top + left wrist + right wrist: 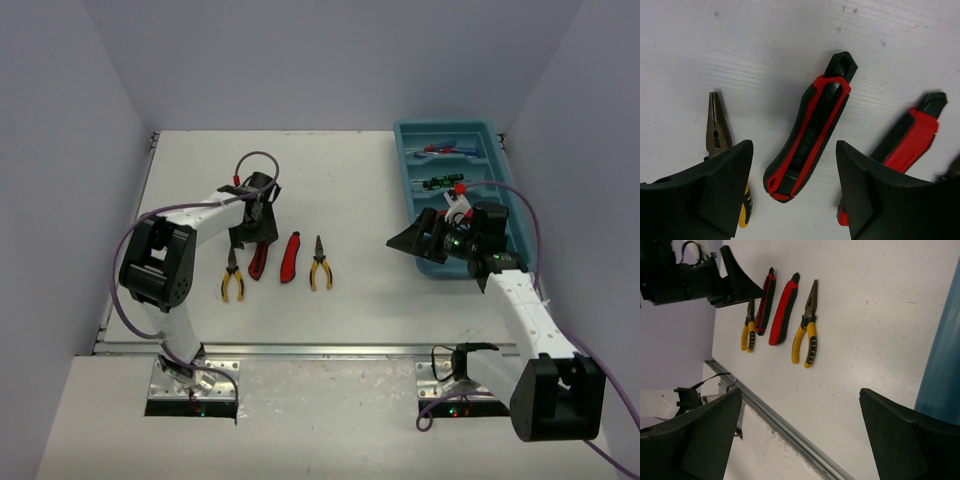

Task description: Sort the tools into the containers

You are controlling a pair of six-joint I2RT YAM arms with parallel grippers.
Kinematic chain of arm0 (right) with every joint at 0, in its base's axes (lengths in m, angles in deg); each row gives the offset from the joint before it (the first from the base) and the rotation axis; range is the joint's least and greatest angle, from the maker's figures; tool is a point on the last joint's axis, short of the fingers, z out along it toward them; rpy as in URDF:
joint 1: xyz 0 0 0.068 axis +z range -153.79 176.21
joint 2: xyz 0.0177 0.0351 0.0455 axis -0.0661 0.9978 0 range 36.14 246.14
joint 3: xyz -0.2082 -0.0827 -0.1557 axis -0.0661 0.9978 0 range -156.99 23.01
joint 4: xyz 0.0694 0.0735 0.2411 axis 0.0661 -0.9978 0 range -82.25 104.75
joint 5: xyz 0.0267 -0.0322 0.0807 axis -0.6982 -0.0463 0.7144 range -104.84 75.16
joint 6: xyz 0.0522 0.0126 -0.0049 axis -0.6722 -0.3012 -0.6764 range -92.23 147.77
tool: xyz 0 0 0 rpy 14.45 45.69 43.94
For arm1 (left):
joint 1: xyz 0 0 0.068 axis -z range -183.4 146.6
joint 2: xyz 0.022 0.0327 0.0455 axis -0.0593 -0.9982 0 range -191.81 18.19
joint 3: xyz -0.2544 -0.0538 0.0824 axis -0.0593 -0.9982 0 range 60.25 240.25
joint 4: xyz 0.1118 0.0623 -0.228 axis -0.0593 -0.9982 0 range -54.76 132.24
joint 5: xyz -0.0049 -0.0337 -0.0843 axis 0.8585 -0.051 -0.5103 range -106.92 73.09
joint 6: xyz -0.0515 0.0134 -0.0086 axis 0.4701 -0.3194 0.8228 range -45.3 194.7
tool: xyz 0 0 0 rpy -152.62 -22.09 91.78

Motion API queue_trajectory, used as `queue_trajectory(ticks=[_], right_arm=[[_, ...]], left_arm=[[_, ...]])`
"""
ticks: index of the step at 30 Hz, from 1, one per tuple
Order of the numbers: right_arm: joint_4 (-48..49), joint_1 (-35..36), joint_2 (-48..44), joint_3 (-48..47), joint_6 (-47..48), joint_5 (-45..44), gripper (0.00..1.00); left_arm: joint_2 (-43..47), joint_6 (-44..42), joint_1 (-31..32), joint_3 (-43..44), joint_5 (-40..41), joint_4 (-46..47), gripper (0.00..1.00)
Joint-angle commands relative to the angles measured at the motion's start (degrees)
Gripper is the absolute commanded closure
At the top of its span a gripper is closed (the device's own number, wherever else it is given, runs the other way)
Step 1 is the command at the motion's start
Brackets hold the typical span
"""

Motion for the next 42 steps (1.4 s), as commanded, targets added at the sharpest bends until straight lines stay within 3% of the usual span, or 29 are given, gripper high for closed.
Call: queue_trajectory(ticks=[1, 5, 7, 9, 10, 14, 16, 18, 22, 27, 31, 36, 39, 40, 42], right_arm=[[3.9, -0.2, -1.2, -0.3, 2.2, 5.1, 0.01], [4.6, -0.3, -0.8, -0.1, 1.8, 5.7, 0.01], [5.6, -0.2, -0.7, 0.2, 1.4, 6.3, 0.01], [6.3, -0.2, -0.4, 0.4, 1.2, 7.4, 0.01], [6.6, -0.2, -0.3, 0.3, 1.2, 7.8, 0.01], [8.9, 2.0, 0.8, 0.6, 0.7, 12.2, 0.01], [12.1, 3.0, 1.1, 1.1, -0.1, 14.5, 0.01], [14.1, 4.5, 1.3, 1.3, -0.7, 16.5, 0.01], [17.2, 14.9, 2.3, 0.7, 0.2, 13.6, 0.01], [25.5, 28.1, 7.6, 0.1, -1.1, 3.9, 0.04], [30.7, 36.0, 11.5, -0.7, -2.6, -5.2, 0.14], [31.4, 40.1, 13.7, -2.9, -1.8, -14.3, 0.36], [32.3, 40.5, 13.6, -2.6, -2.5, -15.7, 0.56], [33.9, 40.6, 13.3, -2.1, -2.9, -15.6, 0.69], [35.8, 40.8, 12.9, -1.4, -3.9, -15.1, 0.77]], left_arm=[[-2.7, -2.2, -0.1, 0.2, -0.7, -0.3, 0.35], [-3.1, -2.7, 0.0, -2.2, -1.1, 0.9, 0.37], [-4.0, -2.6, 0.1, -3.8, -1.3, 1.7, 0.46], [-5.1, -2.0, 0.7, -4.2, -1.3, 1.8, 0.65], [-5.4, -1.7, 1.2, -4.3, -1.2, 1.8, 0.68], [-5.3, -0.7, 3.1, -6.0, -1.7, 2.9, 0.70], [-4.3, -0.1, 3.1, -6.7, -2.1, 3.6, 0.90], [-2.2, 0.8, 3.2, -7.3, -1.3, 3.6, 0.98], [8.5, 5.5, 5.3, -9.0, 1.7, 3.8, 1.00], [25.0, 15.8, 16.9, -10.4, -0.8, 7.9, 1.00], [31.5, 23.3, 24.6, -14.2, -3.8, 17.2, 1.00], [34.8, 27.7, 29.8, -15.0, -4.7, 21.3, 1.00], [35.9, 28.1, 31.3, -15.4, -4.4, 23.2, 1.00], [36.1, 28.3, 31.8, -15.5, -4.1, 23.5, 1.00], [36.1, 28.3, 31.9, -16.0, -4.1, 23.7, 1.00]])
